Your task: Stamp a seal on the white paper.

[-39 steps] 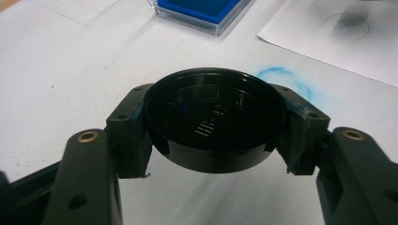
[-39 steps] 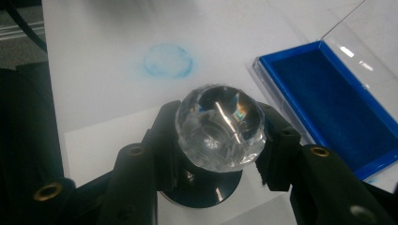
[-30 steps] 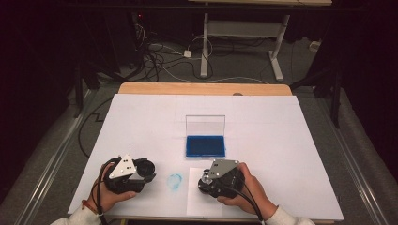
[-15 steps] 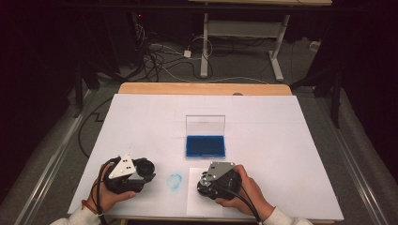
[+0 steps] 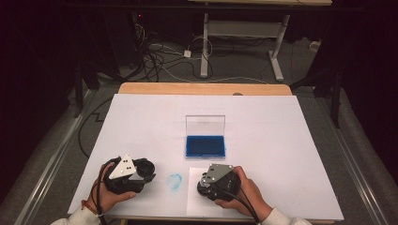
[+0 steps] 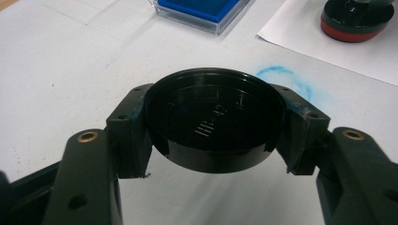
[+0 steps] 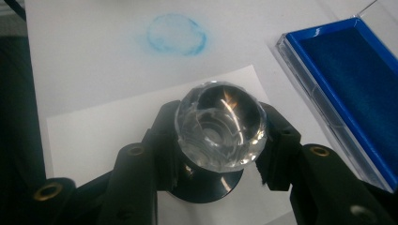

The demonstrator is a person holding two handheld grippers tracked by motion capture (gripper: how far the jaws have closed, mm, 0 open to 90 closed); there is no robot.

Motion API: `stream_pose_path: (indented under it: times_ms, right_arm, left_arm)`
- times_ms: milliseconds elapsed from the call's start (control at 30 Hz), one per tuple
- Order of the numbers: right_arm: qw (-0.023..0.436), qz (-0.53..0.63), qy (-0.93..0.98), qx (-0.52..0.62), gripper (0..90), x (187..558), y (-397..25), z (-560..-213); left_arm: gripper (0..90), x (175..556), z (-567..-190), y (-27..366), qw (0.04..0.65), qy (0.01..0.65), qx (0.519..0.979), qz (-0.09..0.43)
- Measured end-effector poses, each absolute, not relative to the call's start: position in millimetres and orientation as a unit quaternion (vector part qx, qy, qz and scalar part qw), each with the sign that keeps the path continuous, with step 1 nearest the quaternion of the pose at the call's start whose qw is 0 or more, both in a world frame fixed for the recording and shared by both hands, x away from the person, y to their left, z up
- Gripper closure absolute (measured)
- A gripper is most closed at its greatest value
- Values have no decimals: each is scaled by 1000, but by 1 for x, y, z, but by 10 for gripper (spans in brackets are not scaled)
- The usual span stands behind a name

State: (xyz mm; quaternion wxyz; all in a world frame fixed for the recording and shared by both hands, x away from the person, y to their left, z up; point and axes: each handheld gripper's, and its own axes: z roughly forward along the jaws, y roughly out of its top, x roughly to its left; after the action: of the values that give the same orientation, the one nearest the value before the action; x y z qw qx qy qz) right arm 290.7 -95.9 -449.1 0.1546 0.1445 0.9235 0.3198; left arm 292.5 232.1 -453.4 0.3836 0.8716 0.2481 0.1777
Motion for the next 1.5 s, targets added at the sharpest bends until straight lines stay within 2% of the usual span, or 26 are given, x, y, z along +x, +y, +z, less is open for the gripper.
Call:
stream_pose_path:
  times_ms: [767, 1033, 1500]
  right_arm:
    - [154, 307, 928, 144, 571, 290, -94, -449]
    - [134, 312, 929, 148, 573, 294, -98, -451]
    - [122, 317, 927, 156, 576, 296, -99, -451]
  left_arm:
    - [364, 292, -454, 231, 382, 248, 872, 177]
    - [364, 292, -454, 230, 382, 248, 873, 176]
    - [364, 291, -453, 231, 385, 248, 871, 175]
